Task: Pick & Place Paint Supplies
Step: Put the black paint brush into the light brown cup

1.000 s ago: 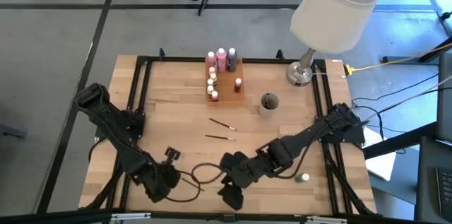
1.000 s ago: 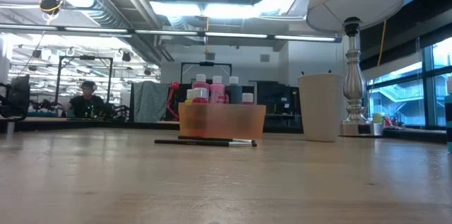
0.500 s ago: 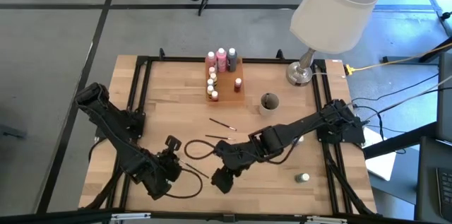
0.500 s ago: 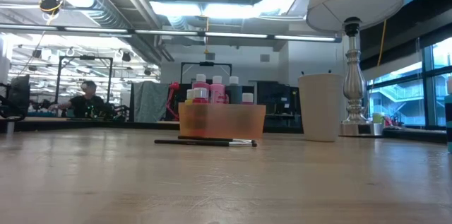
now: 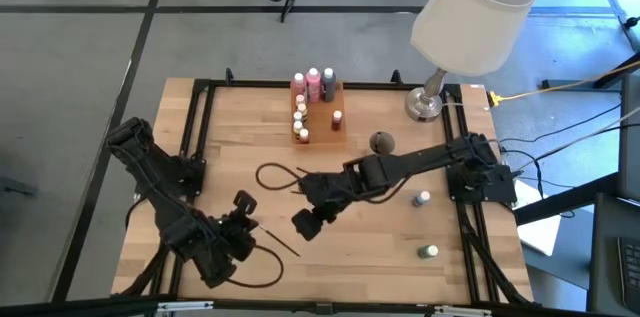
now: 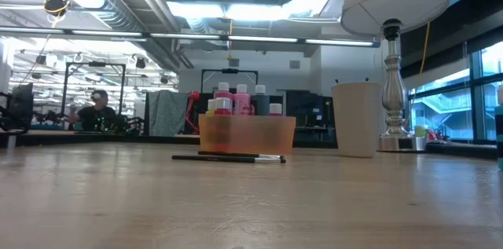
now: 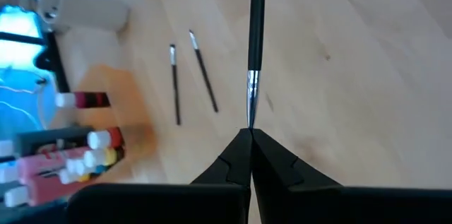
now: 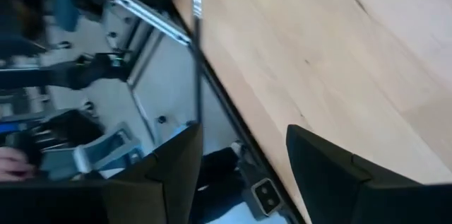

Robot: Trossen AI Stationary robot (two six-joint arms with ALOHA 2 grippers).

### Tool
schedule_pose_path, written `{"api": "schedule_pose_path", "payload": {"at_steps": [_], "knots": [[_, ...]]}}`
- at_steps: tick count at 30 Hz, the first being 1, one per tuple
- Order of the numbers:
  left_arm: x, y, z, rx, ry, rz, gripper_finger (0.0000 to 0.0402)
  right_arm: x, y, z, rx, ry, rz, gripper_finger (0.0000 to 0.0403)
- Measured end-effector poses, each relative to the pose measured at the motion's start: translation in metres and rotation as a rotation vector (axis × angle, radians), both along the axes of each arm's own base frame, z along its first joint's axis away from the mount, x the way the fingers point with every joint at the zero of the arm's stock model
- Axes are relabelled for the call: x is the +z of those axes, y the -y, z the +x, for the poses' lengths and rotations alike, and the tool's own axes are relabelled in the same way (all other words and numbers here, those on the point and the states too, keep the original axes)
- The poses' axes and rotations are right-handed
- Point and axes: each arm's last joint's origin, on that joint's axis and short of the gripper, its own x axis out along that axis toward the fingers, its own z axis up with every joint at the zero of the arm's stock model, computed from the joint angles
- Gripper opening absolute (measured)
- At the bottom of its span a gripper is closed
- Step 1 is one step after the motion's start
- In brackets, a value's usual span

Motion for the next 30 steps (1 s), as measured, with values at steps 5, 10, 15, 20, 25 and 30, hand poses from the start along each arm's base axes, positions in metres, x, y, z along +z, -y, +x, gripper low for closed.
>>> {"api": "schedule_pose_path", "payload": {"at_steps": [5, 10, 15, 20, 25, 30], "knots": [[0.002, -0.005, 0.005, -0.008, 0.011, 0.042, 0.0001, 0.005, 0.003, 0.010, 0.040, 0.094, 0.057, 0.0212], [0.002, -0.012, 0.011, 0.003, 0.015, 0.071, 0.0001, 0.002, 0.001, 0.015, 0.063, 0.114, 0.083, 0.0212], [0.002, -0.015, 0.015, 0.000, 0.015, 0.095, 0.0001, -0.009, 0.002, 0.019, 0.058, 0.080, 0.073, 0.0212], [0.003, -0.017, 0.018, -0.020, 0.024, 0.127, 0.0001, -0.014, 0.005, 0.022, 0.057, 0.063, 0.072, 0.0212], [0.003, -0.018, 0.020, -0.025, 0.025, 0.131, 0.0001, -0.024, 0.007, 0.028, 0.078, 0.044, 0.085, 0.0212], [0.003, -0.020, 0.023, -0.024, 0.029, 0.132, 0.0001, -0.030, 0.006, 0.033, 0.088, 0.054, 0.087, 0.0212]]}}
